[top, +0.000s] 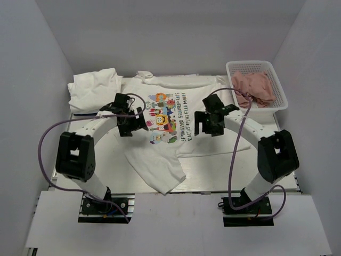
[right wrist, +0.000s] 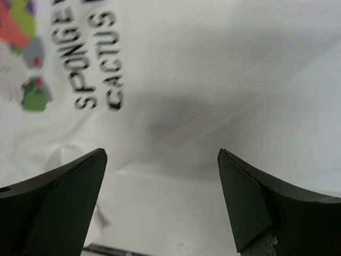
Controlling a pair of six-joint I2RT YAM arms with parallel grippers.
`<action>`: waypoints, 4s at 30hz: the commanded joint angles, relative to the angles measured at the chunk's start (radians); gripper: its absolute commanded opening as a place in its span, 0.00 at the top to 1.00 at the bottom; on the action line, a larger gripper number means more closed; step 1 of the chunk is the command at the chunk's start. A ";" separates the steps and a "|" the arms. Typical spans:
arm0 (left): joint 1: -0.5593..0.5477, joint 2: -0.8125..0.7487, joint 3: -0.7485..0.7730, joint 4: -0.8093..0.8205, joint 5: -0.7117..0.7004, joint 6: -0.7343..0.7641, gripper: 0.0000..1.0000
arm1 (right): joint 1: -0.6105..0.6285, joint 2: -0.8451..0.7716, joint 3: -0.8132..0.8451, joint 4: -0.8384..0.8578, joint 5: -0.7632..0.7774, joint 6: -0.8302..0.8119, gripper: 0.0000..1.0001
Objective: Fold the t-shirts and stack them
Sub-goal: Flatten out the tshirt
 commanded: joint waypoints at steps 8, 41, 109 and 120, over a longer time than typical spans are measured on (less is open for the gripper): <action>0.005 0.098 -0.067 0.083 0.020 -0.010 0.01 | -0.129 0.015 -0.240 0.220 0.022 0.043 0.10; 0.014 0.523 0.837 -0.294 -0.145 0.062 0.01 | -0.092 -0.024 0.131 0.031 0.077 -0.035 0.10; 0.048 0.685 0.951 0.498 -0.095 -0.199 0.00 | -0.133 0.084 0.168 0.086 0.071 -0.178 0.10; 0.048 0.165 0.219 0.204 -0.214 -0.182 0.00 | -0.002 0.496 0.662 0.228 -0.094 -0.206 0.10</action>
